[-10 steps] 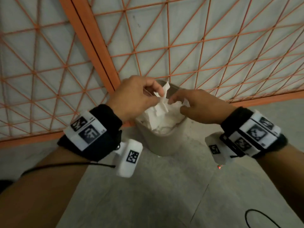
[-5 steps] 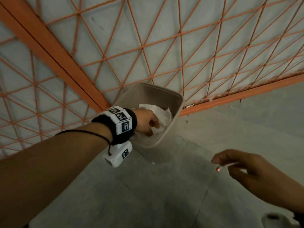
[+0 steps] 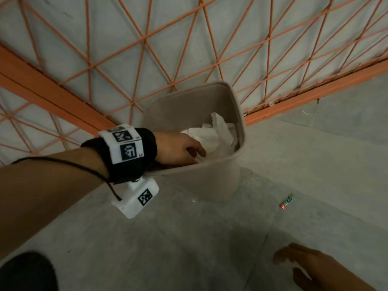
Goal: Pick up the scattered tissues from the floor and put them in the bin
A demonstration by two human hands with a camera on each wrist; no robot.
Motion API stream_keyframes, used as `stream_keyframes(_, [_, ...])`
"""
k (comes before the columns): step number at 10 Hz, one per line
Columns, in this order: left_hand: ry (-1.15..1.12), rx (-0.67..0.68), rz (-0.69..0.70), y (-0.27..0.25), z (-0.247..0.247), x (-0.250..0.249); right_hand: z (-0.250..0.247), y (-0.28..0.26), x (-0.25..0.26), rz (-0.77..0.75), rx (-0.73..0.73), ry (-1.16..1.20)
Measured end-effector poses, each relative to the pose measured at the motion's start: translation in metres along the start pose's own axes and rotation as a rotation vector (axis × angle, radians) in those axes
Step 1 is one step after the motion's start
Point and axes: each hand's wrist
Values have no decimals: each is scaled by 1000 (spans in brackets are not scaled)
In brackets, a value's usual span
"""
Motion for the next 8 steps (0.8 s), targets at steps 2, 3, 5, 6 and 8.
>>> stream_keyframes(2, [28,137,-2,7,38,-6,-11,10,1,-59,-85,57])
stream_keyframes(3, [-76,132,-13,8,56,-8,-16,15,6,-64,-99,55])
stream_keyframes(5, [26,80,18,3,52,6,-15,15,17,-54,-64,93])
stream_keyframes(6, [6,-39,25,-20,31,9,-10,9,18,-73,-85,36])
stream_keyframes(8, [-356,-567,60,-105,15,25,-4,-3,21,23,-96,58])
Point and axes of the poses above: each hand's wrist, its own y-axis towards the middle knuckle, its own z-axis out of the palm, x = y × z, and after that the axes turned 13 degrees about y, right-handed
